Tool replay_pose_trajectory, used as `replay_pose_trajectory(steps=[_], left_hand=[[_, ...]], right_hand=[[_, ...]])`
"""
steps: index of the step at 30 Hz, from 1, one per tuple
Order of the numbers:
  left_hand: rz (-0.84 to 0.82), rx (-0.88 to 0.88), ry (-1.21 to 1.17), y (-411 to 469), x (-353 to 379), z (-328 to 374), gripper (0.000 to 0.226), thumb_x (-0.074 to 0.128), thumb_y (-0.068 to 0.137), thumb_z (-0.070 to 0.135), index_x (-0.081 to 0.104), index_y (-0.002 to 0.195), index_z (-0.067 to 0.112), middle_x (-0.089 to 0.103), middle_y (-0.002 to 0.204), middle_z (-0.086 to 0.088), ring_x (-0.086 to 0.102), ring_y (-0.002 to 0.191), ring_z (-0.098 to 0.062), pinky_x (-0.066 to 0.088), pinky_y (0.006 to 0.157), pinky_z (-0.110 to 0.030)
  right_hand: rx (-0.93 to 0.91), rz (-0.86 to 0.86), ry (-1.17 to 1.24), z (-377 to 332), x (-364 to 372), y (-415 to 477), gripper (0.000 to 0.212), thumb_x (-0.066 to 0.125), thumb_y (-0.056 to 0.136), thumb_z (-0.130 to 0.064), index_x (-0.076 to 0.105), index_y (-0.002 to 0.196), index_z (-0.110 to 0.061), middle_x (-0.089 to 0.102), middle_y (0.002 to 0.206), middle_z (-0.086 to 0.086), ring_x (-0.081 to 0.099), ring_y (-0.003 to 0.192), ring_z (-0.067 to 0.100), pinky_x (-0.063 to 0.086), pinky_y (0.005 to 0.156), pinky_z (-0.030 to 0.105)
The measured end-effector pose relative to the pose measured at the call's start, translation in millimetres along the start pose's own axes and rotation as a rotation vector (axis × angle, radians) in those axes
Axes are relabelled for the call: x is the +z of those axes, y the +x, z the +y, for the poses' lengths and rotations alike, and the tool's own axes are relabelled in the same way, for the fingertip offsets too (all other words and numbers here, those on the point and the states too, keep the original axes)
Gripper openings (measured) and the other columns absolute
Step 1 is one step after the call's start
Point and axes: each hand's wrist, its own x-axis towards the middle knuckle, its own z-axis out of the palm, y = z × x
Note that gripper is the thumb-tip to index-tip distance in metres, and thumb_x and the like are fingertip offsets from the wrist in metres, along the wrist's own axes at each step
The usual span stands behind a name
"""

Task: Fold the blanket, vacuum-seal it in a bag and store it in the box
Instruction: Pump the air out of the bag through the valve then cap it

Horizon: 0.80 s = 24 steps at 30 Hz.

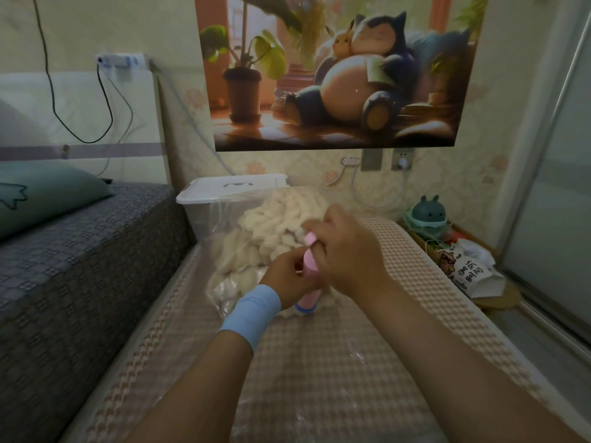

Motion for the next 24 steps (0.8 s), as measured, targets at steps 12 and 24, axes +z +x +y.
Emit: replay_pose_trajectory(steps=[12,24], left_hand=[[-0.018,0.002,0.017,-2.5,1.3,-1.7,0.036,0.084,0.064,0.020,0.067,0.092,0.035,0.070,0.092,0.014,0.065,0.093,-0.012,0.055,0.084,-0.031],[-0.022,-0.003,0.024,-2.7,2.8,-3.5,0.039,0.086,0.062,0.021,0.068,0.092,0.037,0.072,0.093,0.011,0.066,0.094,-0.017,0.055,0.086,-0.036]], right_hand=[[0.040,0.040,-0.020,-1.5,-9.0,2.1,0.028,0.046,0.091,-0.028,0.070,0.101,-0.018,0.057,0.085,0.003,0.054,0.066,0.021,0.033,0.051,0.028],[0.016,0.058,-0.031,-2.2,-15.3,6.9,0.037,0.043,0.093,-0.029,0.069,0.117,-0.020,0.057,0.087,0.002,0.055,0.069,0.020,0.033,0.053,0.029]])
